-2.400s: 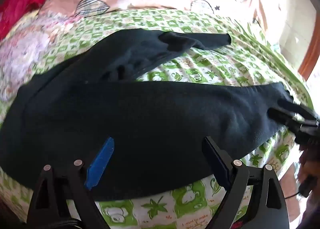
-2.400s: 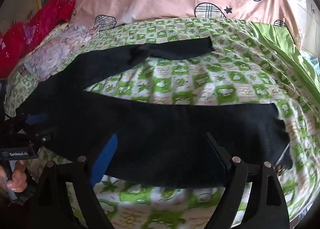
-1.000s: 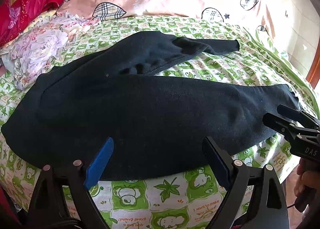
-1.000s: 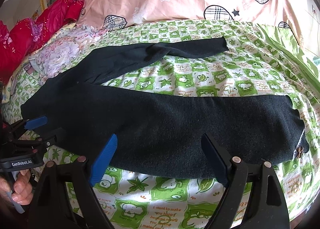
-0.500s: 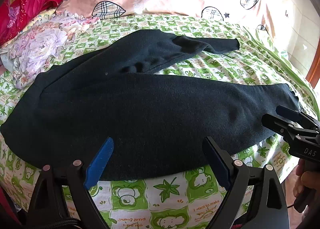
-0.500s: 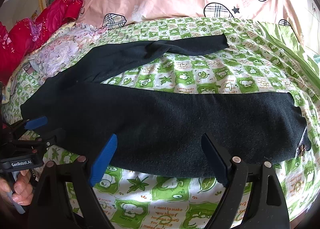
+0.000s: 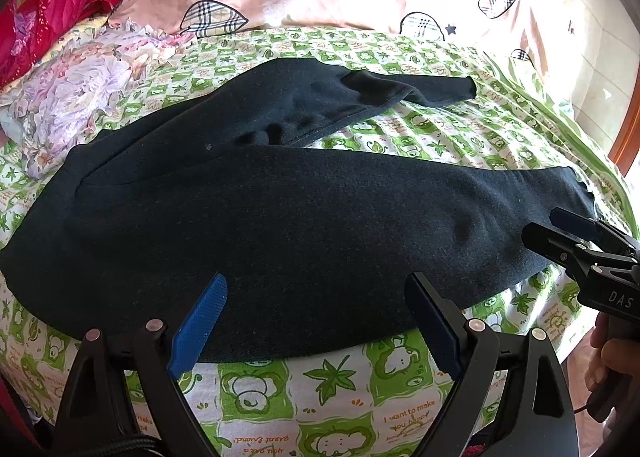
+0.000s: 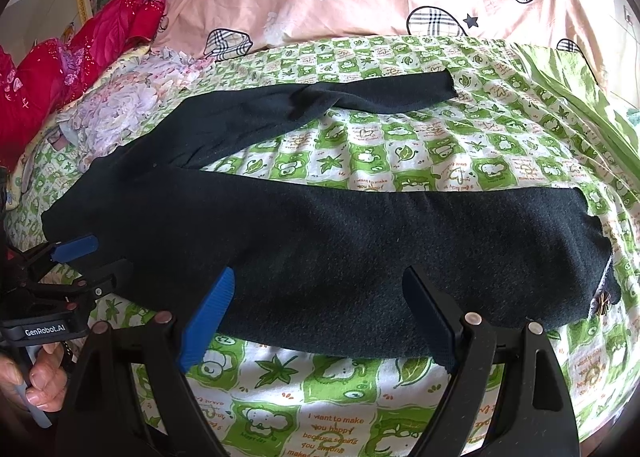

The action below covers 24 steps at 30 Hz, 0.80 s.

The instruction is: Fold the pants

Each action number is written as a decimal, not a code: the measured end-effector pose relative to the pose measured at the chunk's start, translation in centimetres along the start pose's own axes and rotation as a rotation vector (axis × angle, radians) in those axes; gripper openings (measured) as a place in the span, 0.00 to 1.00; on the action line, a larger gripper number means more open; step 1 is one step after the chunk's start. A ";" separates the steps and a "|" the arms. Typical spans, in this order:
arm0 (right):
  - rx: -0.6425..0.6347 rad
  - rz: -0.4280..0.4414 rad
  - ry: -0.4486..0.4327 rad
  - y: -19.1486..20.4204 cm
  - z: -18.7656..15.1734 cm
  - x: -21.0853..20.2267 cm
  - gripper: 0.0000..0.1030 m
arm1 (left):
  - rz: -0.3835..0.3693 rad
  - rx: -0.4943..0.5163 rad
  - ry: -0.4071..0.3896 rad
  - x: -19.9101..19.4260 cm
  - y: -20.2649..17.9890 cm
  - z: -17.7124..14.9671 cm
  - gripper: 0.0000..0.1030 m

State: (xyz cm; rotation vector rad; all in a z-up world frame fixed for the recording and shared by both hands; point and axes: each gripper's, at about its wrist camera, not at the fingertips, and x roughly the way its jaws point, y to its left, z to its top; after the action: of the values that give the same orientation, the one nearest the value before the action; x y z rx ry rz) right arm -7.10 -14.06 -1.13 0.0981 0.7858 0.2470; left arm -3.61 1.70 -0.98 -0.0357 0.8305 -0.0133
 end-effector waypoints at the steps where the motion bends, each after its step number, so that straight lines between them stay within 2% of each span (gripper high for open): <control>1: -0.001 -0.002 0.001 0.0 0.0 0.0 0.84 | -0.001 -0.001 0.001 0.0 0.1 0.0 0.89; 24: 0.035 0.010 0.008 -1.1 0.3 0.1 0.84 | -0.014 0.002 0.024 0.4 0.0 0.3 0.89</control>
State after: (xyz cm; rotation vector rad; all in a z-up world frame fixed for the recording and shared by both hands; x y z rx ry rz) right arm -6.61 -15.09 -1.15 0.1341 0.7979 0.2431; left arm -3.12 1.68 -1.04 -0.0395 0.8542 -0.0277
